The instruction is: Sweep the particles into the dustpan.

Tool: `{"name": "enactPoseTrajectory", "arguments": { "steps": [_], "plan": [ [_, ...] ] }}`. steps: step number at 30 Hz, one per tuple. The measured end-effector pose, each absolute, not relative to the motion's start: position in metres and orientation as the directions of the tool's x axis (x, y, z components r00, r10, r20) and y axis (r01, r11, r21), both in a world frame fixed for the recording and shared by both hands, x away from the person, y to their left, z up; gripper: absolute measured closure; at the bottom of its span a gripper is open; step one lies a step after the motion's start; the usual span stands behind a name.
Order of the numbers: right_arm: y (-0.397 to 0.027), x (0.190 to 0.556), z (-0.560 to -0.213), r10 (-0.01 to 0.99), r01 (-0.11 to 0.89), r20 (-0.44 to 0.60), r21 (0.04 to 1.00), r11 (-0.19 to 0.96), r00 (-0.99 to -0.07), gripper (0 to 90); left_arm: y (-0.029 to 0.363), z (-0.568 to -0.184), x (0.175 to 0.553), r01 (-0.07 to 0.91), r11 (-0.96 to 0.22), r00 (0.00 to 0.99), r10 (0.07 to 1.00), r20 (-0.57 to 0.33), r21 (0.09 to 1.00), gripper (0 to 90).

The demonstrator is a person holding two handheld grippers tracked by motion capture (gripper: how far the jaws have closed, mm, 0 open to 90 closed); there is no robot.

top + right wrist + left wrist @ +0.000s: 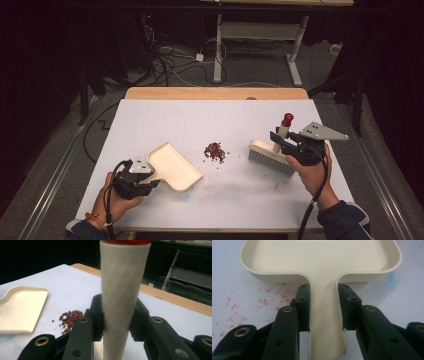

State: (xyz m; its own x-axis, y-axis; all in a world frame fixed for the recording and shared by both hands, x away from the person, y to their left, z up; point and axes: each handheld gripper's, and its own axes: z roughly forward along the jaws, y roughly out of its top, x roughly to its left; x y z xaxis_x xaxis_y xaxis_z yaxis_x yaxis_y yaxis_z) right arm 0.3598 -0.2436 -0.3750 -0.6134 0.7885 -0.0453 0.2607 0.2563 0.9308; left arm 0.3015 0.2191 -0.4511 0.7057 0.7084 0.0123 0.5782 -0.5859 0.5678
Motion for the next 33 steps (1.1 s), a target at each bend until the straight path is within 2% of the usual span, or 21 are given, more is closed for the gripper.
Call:
{"name": "enactPoseTrajectory", "arguments": {
  "steps": [4, 11, 20, 29, 33],
  "plan": [
    [-0.234, 0.377, -0.376, 0.797, 0.287, 0.007, 0.935, 0.21, -0.604, 69.7, 0.206, -0.452, 0.298, 0.566, -0.616, 0.736, 0.677, 0.001, 0.547, 64.3],
    [-0.208, 0.401, -0.373, 0.806, 0.271, -0.014, 0.938, 0.216, -0.591, 69.7, 0.198, -0.453, 0.298, 0.575, -0.619, 0.737, 0.676, -0.009, 0.535, 64.3],
    [-0.165, 0.441, -0.381, 0.867, 0.293, -0.026, 0.936, 0.196, -0.497, 69.7, 0.195, -0.457, 0.3, 0.595, -0.602, 0.725, 0.688, -0.033, 0.533, 64.2],
    [-0.132, 0.448, -0.39, 0.869, 0.277, -0.076, 0.931, 0.237, -0.488, 69.8, 0.191, -0.461, 0.3, 0.603, -0.601, 0.72, 0.693, -0.033, 0.525, 64.2],
    [-0.118, 0.44, -0.392, 0.848, 0.266, -0.079, 0.931, 0.251, -0.525, 69.7, 0.189, -0.461, 0.3, 0.599, -0.605, 0.72, 0.694, -0.023, 0.525, 64.2]
  ]
}}
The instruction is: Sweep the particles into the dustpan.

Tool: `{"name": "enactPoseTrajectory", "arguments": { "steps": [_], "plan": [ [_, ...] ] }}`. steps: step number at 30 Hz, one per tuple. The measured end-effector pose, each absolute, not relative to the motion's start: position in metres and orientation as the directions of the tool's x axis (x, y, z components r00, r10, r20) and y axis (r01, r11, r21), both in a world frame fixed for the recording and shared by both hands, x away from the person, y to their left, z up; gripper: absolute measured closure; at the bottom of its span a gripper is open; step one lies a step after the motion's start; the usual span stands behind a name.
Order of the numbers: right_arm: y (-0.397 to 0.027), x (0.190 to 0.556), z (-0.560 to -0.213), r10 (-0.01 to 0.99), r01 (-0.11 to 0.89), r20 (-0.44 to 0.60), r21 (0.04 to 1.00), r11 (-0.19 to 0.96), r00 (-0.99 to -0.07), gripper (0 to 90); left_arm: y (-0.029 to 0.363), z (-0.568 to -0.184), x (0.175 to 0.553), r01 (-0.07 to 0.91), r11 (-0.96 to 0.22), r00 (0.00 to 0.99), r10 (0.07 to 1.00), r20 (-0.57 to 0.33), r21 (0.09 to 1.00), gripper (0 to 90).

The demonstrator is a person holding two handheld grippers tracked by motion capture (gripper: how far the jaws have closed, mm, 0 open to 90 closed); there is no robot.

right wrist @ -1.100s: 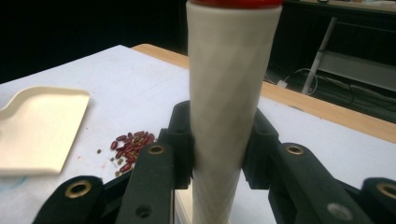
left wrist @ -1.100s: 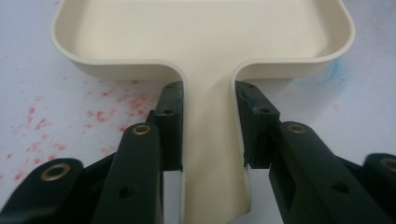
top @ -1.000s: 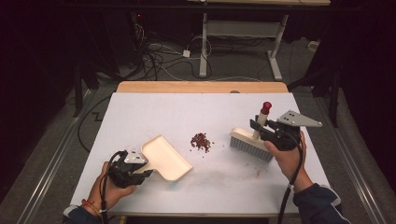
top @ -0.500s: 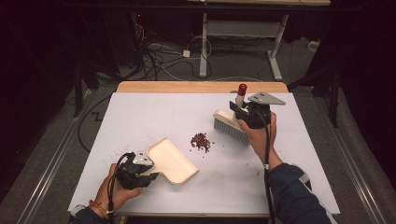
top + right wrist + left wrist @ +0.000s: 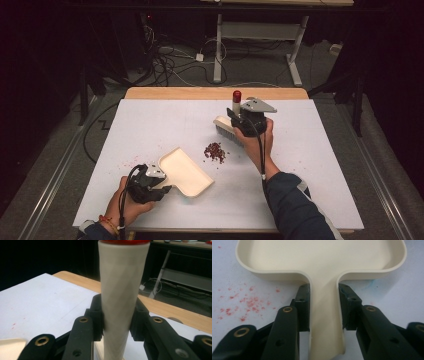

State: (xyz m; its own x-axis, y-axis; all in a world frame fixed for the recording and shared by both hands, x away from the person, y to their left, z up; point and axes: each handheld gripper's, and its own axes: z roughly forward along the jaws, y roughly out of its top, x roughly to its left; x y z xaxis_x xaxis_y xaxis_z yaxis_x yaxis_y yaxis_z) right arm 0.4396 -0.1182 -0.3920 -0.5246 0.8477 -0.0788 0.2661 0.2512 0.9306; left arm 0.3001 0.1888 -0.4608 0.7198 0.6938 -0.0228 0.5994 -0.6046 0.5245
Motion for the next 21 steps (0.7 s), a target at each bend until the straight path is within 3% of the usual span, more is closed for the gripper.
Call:
{"name": "enactPoseTrajectory", "arguments": {
  "steps": [7, 21],
  "plan": [
    [-0.104, 0.427, -0.394, 0.799, 0.261, -0.062, 0.928, 0.267, -0.598, 69.3, 0.183, -0.461, 0.302, 0.606, -0.592, 0.713, 0.701, -0.032, 0.531, 64.2],
    [-0.088, 0.408, -0.397, 0.796, 0.275, -0.042, 0.927, 0.257, -0.604, 68.2, 0.166, -0.463, 0.306, 0.613, -0.59, 0.699, 0.715, -0.012, 0.526, 64.1]
  ]
}}
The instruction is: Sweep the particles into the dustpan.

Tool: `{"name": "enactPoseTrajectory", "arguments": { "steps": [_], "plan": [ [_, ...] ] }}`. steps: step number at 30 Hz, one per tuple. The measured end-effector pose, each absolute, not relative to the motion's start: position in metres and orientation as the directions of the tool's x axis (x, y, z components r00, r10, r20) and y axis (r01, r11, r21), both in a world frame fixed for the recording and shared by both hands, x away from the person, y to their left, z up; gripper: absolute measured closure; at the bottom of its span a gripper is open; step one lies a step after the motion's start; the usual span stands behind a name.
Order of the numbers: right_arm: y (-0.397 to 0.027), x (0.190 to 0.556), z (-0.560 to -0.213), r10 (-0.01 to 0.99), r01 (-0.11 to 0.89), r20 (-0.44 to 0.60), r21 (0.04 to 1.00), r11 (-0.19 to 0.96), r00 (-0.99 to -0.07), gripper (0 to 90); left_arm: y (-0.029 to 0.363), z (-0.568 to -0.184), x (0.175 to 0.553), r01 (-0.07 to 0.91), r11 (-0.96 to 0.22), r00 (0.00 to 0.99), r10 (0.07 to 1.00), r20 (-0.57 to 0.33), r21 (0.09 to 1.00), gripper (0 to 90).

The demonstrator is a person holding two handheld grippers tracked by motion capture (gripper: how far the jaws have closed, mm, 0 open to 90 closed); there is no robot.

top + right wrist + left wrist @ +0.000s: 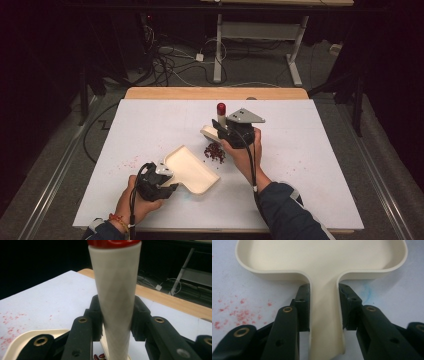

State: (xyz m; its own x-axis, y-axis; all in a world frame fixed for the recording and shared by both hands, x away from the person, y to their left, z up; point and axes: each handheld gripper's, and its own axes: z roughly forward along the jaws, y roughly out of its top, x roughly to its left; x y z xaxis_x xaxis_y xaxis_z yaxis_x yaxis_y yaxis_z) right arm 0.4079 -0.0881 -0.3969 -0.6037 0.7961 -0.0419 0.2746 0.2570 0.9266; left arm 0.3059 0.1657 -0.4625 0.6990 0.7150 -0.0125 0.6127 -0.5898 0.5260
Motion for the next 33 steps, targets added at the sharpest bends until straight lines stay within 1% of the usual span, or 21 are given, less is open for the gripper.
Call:
{"name": "enactPoseTrajectory", "arguments": {
  "steps": [7, 9, 10, 17, 20, 26, 33],
  "plan": [
    [-0.085, 0.395, -0.398, 0.783, 0.259, -0.049, 0.929, 0.263, -0.621, 68.2, 0.161, -0.466, 0.308, 0.62, -0.584, 0.694, 0.72, -0.02, 0.524, 64.1],
    [-0.085, 0.391, -0.399, 0.78, 0.259, -0.044, 0.93, 0.259, -0.624, 68.0, 0.158, -0.466, 0.309, 0.616, -0.593, 0.697, 0.717, -0.009, 0.518, 64.0],
    [-0.084, 0.386, -0.4, 0.773, 0.25, -0.061, 0.927, 0.278, -0.632, 67.9, 0.156, -0.467, 0.309, 0.617, -0.591, 0.695, 0.719, -0.008, 0.52, 64.0],
    [-0.086, 0.376, -0.398, 0.755, 0.26, -0.031, 0.929, 0.264, -0.655, 68.3, 0.15, -0.469, 0.314, 0.622, -0.592, 0.697, 0.717, -0.017, 0.512, 64.0],
    [-0.084, 0.372, -0.397, 0.744, 0.251, -0.043, 0.927, 0.278, -0.666, 68.5, 0.148, -0.471, 0.316, 0.627, -0.587, 0.694, 0.719, -0.026, 0.512, 64.0],
    [-0.083, 0.369, -0.397, 0.744, 0.258, -0.031, 0.927, 0.271, -0.667, 68.3, 0.139, -0.471, 0.321, 0.641, -0.576, 0.682, 0.73, -0.033, 0.507, 64.0],
    [-0.079, 0.357, -0.398, 0.742, 0.245, -0.046, 0.929, 0.279, -0.669, 68.3, 0.127, -0.471, 0.327, 0.656, -0.561, 0.666, 0.745, -0.038, 0.505, 64.0]
  ]
}}
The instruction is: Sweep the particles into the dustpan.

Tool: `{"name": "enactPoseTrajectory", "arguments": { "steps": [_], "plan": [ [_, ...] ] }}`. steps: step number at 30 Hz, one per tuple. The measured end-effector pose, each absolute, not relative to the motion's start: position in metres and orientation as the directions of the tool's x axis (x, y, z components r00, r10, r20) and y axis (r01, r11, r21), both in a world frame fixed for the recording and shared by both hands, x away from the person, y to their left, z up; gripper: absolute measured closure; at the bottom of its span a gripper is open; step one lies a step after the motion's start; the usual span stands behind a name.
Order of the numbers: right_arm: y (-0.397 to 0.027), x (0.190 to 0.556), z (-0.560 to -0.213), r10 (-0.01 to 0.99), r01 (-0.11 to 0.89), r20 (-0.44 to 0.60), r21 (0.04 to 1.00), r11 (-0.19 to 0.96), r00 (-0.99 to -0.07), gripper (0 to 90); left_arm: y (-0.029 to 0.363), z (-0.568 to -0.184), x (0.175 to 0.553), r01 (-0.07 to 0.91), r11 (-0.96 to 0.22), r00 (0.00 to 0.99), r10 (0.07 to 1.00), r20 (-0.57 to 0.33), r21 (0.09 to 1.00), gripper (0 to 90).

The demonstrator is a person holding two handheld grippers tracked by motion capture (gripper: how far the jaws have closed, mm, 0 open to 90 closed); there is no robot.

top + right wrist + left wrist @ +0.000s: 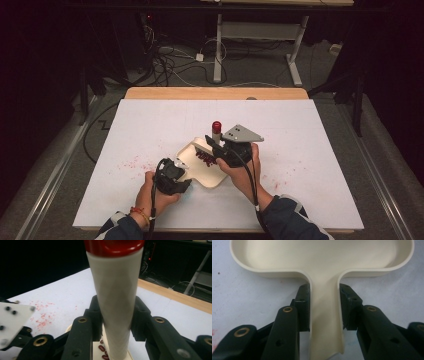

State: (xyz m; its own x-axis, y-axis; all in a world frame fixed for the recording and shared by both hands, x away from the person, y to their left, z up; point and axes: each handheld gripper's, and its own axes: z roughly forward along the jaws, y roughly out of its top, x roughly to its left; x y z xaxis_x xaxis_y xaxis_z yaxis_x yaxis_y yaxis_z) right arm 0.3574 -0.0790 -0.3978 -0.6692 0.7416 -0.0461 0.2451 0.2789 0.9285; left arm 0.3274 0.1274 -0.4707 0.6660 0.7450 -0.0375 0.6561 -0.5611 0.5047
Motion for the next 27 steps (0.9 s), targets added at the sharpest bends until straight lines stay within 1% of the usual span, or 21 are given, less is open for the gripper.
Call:
{"name": "enactPoseTrajectory", "arguments": {
  "steps": [5, 12, 22, 25, 27],
  "plan": [
    [-0.074, 0.35, -0.397, 0.732, 0.237, -0.057, 0.927, 0.291, -0.679, 68.5, 0.124, -0.471, 0.329, 0.654, -0.565, 0.669, 0.743, -0.035, 0.503, 63.9],
    [-0.072, 0.347, -0.396, 0.726, 0.238, -0.048, 0.928, 0.286, -0.686, 68.7, 0.126, -0.47, 0.331, 0.643, -0.573, 0.68, 0.733, -0.035, 0.508, 63.9],
    [-0.072, 0.343, -0.393, 0.707, 0.221, -0.063, 0.927, 0.303, -0.704, 69.4, 0.129, -0.471, 0.333, 0.633, -0.579, 0.691, 0.722, -0.038, 0.513, 63.9],
    [-0.075, 0.344, -0.391, 0.701, 0.21, -0.065, 0.931, 0.299, -0.71, 69.7, 0.131, -0.471, 0.333, 0.626, -0.582, 0.698, 0.715, -0.039, 0.518, 64.0],
    [-0.083, 0.347, -0.386, 0.706, 0.206, -0.043, 0.943, 0.263, -0.707, 69.8, 0.132, -0.471, 0.334, 0.624, -0.583, 0.7, 0.713, -0.041, 0.521, 64.1]
  ]
}}
